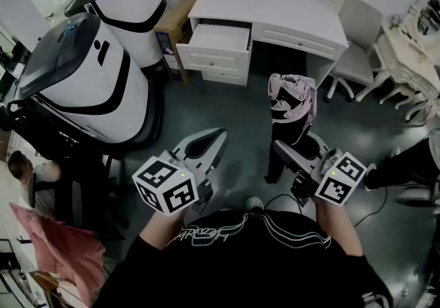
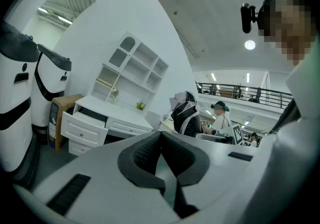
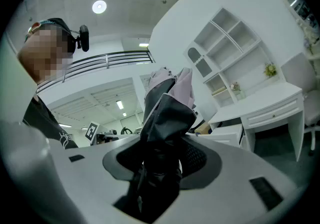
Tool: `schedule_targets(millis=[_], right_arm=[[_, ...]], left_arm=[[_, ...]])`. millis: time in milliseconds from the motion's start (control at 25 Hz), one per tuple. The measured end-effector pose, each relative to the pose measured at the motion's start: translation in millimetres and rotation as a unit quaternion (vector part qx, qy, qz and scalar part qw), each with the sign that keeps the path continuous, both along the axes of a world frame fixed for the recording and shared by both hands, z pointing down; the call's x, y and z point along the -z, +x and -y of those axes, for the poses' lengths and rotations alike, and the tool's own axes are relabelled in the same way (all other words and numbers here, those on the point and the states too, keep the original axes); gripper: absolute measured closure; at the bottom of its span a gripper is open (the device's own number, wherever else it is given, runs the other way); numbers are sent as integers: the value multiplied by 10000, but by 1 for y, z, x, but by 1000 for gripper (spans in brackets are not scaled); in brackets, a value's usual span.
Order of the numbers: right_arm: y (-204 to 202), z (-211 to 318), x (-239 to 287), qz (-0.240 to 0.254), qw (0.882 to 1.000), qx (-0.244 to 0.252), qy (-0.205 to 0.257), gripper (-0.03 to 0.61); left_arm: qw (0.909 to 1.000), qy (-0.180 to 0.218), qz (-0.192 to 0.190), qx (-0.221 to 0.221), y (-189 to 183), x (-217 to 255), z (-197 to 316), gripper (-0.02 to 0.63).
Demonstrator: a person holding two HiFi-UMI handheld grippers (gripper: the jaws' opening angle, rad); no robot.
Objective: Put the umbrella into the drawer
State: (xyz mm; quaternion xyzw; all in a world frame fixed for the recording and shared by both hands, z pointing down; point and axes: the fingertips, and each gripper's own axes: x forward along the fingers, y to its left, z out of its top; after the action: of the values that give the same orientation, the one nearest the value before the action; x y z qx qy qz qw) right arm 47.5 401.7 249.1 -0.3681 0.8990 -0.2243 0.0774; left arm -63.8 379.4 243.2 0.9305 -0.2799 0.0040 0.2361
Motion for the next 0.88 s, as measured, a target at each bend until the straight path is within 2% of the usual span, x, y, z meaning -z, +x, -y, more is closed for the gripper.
schedule_targets(millis=[280, 600, 880], right_arm=[[-36, -12, -4, -81, 9999, -110, 50, 367], [-68, -28, 12, -106, 9993, -99, 342, 367], [-80, -22, -1, 3, 9997, -121, 217, 365]], left_arm=[[9999, 89, -86, -82, -36, -4, -11, 594], [9994, 249, -192, -139, -67, 2, -22, 594], [9996, 214, -202, -59, -88, -8, -16, 594]])
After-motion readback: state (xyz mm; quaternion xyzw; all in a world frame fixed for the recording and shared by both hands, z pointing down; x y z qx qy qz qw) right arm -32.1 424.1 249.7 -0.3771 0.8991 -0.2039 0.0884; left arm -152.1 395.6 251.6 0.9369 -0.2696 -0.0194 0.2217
